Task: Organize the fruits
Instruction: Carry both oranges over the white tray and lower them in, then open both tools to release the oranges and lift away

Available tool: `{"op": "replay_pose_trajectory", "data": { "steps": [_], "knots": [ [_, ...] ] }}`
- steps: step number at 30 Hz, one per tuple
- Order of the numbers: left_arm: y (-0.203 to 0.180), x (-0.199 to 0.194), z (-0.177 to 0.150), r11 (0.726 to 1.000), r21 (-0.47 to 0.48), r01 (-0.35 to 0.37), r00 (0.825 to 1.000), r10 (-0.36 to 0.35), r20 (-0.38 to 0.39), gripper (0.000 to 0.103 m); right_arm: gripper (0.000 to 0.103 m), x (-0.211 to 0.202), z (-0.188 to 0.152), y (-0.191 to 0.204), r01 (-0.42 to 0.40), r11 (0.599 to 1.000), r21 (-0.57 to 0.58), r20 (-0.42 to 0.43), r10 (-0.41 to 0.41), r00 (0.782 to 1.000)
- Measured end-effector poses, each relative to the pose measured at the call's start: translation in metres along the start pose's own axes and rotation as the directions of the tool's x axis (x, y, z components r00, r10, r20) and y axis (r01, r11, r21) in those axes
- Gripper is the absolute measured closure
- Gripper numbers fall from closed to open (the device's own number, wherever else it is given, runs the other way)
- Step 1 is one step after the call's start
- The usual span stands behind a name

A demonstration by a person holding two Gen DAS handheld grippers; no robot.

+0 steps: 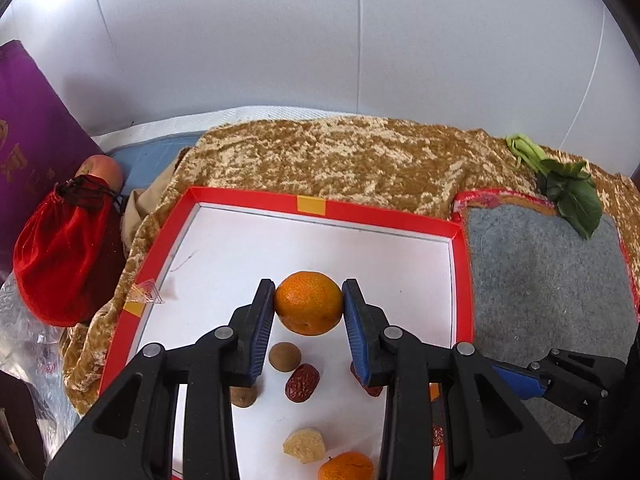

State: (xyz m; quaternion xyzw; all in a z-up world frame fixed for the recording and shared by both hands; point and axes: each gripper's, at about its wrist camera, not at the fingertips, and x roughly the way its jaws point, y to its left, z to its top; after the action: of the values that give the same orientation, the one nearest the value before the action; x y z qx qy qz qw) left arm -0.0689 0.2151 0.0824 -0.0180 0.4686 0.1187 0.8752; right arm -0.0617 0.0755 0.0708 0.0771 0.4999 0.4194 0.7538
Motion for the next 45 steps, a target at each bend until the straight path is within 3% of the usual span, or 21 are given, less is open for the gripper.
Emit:
{"op": "replay_pose_trajectory", "data": {
  "steps": [16,45],
  "knots": [
    [-0.002,0.029,-0.010,1.000,0.020,-0.023,0.995,0.024,-0.096,0.071,0.067,0.014,-0.010,0.012,0.033,0.998,-0.058,-0.026,-0.035,0.999],
    [0.005,0.038,-0.014,0.999,-0.014,-0.041,0.992,0.039,-0.122,0.071,0.067,0.020,-0.018,0.032,0.215,0.956,-0.199,0.011,-0.217,0.976]
  ]
}}
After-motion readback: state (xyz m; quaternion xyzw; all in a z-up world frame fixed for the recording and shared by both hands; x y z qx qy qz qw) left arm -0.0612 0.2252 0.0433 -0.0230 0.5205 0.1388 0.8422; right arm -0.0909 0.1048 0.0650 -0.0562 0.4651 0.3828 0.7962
